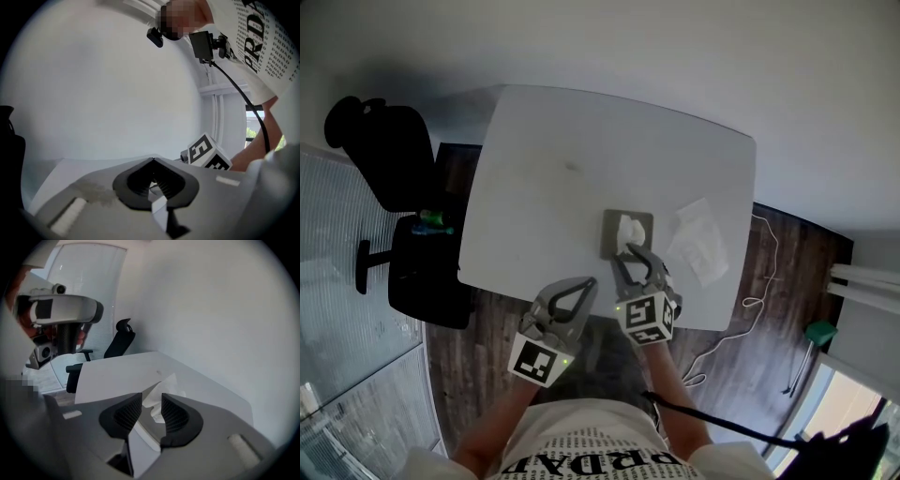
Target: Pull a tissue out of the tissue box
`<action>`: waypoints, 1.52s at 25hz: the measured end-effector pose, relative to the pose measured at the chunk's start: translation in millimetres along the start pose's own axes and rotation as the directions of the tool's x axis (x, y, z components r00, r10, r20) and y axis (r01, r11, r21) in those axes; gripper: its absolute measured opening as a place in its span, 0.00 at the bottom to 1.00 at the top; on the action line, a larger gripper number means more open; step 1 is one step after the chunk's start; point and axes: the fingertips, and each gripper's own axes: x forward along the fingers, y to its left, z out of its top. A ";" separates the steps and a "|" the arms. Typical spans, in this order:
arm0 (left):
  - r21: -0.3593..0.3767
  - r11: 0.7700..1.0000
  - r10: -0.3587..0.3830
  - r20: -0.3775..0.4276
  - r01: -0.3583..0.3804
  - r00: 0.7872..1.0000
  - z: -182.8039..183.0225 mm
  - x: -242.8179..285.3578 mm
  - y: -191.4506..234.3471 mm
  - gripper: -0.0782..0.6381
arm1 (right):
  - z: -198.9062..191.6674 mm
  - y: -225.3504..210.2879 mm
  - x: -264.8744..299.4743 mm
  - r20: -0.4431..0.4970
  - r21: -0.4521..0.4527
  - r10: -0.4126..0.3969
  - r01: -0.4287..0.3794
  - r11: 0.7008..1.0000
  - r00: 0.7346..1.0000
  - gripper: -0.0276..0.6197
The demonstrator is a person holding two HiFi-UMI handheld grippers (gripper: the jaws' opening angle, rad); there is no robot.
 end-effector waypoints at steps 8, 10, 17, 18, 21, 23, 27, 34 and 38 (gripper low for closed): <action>0.006 1.000 -0.019 -0.015 0.019 1.000 -5.8 -3.7 2.2 0.10 | -9.6 -16.0 -4.0 -0.001 0.074 -0.087 0.087 0.994 0.996 0.06; -0.007 1.000 -0.018 -0.009 0.018 1.000 -5.9 -4.2 2.2 0.10 | -11.3 -16.0 -3.5 -0.003 0.082 -0.090 0.090 0.993 0.996 0.06; -0.019 1.000 -0.024 -0.004 0.024 1.000 -9.5 -5.0 5.7 0.10 | -6.8 -15.9 -4.6 0.013 0.111 -0.094 0.092 0.990 0.996 0.06; -0.012 1.000 -0.028 -0.008 0.028 1.000 -9.9 -5.3 5.9 0.10 | -6.1 -15.8 -5.3 0.016 0.115 -0.094 0.092 0.989 0.995 0.06; -0.007 0.999 -0.034 -0.016 0.034 0.999 -10.5 -5.6 6.3 0.10 | -5.1 -15.3 -7.1 0.017 0.120 -0.092 0.089 0.989 0.996 0.06; -0.020 0.999 -0.031 -0.002 0.031 1.000 -8.5 -5.0 6.5 0.10 | -4.8 -15.7 -7.9 0.017 0.124 -0.090 0.087 0.988 0.996 0.06; -0.028 0.999 -0.034 0.011 0.034 0.999 -5.8 -4.4 5.6 0.10 | -1.8 -16.8 -10.4 0.029 0.134 -0.087 0.083 0.987 0.996 0.06; -0.056 0.998 -0.024 0.043 0.027 0.999 0.7 -1.8 7.7 0.10 | 1.1 -18.3 -14.8 0.036 0.138 -0.085 0.079 0.987 0.996 0.06; 0.001 0.999 -0.051 0.021 0.051 0.999 0.9 -0.2 4.0 0.10 | 1.5 -20.3 -17.6 0.036 0.138 -0.085 0.079 0.987 0.996 0.06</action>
